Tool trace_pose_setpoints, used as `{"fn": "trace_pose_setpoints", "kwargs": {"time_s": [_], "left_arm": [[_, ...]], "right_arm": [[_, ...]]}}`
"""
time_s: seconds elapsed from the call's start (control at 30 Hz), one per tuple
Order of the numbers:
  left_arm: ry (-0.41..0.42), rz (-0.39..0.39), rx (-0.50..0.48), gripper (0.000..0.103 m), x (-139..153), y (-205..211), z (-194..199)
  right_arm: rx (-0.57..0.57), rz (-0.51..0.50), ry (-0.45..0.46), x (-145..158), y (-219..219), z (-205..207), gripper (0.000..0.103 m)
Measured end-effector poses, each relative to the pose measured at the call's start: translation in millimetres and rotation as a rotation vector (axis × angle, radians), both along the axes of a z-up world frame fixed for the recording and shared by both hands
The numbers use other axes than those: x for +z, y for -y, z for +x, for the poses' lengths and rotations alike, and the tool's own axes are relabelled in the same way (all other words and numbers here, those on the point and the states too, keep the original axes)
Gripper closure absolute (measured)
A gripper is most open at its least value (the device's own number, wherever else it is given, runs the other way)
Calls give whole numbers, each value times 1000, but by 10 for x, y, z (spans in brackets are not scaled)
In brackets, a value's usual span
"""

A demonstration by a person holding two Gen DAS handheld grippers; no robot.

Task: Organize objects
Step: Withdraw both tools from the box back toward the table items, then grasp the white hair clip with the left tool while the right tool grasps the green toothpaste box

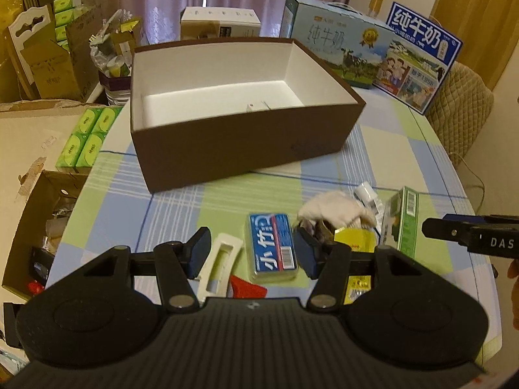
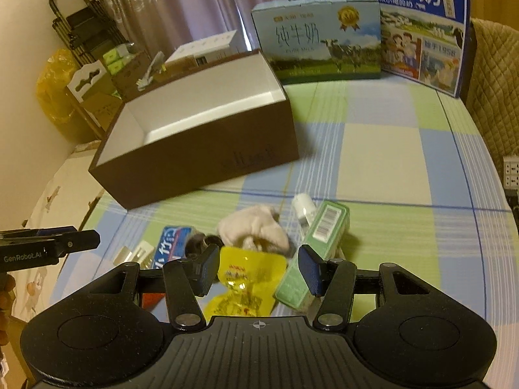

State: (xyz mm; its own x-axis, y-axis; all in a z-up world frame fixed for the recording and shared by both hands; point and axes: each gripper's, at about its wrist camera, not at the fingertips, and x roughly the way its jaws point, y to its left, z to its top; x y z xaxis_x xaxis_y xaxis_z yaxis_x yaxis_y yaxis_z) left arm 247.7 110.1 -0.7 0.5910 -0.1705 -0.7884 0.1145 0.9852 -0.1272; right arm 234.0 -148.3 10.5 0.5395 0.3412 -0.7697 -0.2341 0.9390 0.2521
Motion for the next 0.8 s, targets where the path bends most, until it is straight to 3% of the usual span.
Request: {"fn": "trace_pose_setpoints", "kwargs": {"time_s": [0.8], "left_arm": [[-101,87,36,51,-584,-168,-55]], "right_arm": [[-114,-82,-60,-414,130,284,52]]}}
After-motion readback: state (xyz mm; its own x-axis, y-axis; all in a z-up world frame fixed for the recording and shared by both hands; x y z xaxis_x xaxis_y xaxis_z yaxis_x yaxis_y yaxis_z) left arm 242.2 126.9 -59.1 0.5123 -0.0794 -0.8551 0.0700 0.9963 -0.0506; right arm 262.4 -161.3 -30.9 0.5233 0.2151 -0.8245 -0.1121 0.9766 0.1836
